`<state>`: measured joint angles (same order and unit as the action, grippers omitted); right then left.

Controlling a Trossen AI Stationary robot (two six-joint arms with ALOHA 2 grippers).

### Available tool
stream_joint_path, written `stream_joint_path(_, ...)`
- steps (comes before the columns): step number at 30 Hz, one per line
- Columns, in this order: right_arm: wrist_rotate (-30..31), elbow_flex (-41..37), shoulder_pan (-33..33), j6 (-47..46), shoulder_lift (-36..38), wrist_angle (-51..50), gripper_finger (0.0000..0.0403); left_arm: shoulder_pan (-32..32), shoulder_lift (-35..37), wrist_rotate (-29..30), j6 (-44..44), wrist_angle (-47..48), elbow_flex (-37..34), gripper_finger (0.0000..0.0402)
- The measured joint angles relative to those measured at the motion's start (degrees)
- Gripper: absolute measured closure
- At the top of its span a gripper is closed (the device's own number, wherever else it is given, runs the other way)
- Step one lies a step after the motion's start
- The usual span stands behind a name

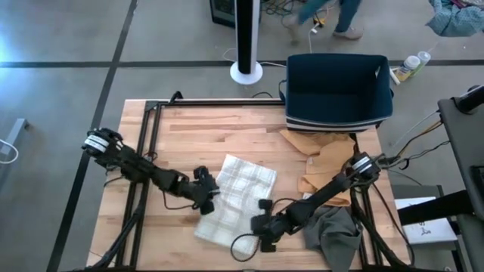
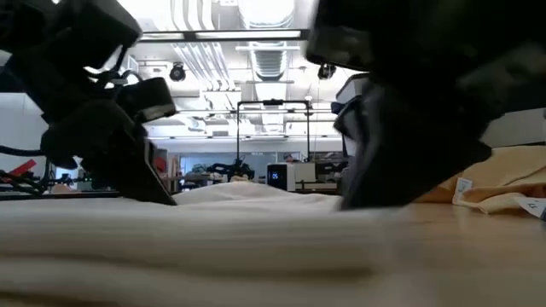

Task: Fold towel
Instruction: Fold the white towel

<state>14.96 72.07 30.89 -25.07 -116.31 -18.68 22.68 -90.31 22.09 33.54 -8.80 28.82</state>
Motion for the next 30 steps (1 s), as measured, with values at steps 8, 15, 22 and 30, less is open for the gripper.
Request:
stream_joint_path(8, 2.1, -0.5, -3.3, 8.5, 5.3, -12.4, 0.039, 10.2, 1.6, 6.0, 11.1, -1.6, -0.8, 0.0315)
stream_joint_path(15, 2.6, -3.3, -2.4, 7.9, 8.9, -6.0, 0.039, 11.2, 3.7, 9.9, 4.8, -0.8, 3.5, 0.0315)
stream_joint_path(22, -1.2, -15.0, -3.8, 2.5, 8.5, 14.8, 0.039, 11.8, 1.4, 9.8, 3.3, -1.8, 3.3, 0.0315)
stream_joint_path(30, -7.3, -15.9, -2.2, -3.6, 8.6, 20.8, 0.039, 5.4, -4.8, 11.5, 0.9, -5.5, 1.2, 0.0315)
